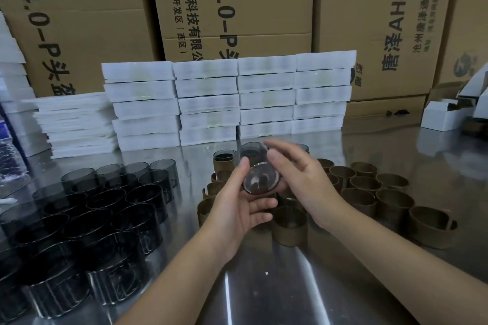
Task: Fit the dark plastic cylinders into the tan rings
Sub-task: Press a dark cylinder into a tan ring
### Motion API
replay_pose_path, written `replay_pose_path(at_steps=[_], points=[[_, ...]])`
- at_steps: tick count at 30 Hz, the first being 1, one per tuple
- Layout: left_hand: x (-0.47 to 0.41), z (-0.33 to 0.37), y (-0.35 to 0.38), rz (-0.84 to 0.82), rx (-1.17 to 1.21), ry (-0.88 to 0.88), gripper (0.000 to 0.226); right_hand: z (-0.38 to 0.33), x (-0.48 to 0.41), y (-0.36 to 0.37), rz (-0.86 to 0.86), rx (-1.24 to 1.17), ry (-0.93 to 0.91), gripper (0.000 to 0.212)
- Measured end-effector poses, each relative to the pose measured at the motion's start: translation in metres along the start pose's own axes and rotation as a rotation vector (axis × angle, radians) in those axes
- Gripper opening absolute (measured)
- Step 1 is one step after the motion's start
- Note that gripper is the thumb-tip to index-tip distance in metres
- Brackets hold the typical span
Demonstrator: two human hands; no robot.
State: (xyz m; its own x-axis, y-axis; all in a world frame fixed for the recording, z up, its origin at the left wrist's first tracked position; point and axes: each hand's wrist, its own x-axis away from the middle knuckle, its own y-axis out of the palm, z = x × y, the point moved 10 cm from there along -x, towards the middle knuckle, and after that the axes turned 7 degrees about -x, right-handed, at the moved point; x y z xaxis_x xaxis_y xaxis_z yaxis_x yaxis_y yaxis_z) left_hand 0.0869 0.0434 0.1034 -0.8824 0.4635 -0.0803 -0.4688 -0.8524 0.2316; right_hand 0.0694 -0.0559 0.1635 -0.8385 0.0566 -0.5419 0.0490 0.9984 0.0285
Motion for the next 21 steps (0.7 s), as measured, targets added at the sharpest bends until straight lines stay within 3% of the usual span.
replay_pose_path(at_steps=[4,10,21], points=[[-0.002,-0.003,-0.007,0.021,0.045,-0.022,0.069,-0.008,0.007,0.013,-0.085,0.311,-0.178,0.053],[-0.001,-0.004,-0.003,-0.018,0.054,-0.033,0.06,-0.011,0.01,0.021,-0.133,0.504,-0.252,0.063],[0.0,-0.003,0.005,-0.088,0.01,-0.041,0.071,-0.014,0.01,0.019,-0.118,0.523,-0.264,0.07]])
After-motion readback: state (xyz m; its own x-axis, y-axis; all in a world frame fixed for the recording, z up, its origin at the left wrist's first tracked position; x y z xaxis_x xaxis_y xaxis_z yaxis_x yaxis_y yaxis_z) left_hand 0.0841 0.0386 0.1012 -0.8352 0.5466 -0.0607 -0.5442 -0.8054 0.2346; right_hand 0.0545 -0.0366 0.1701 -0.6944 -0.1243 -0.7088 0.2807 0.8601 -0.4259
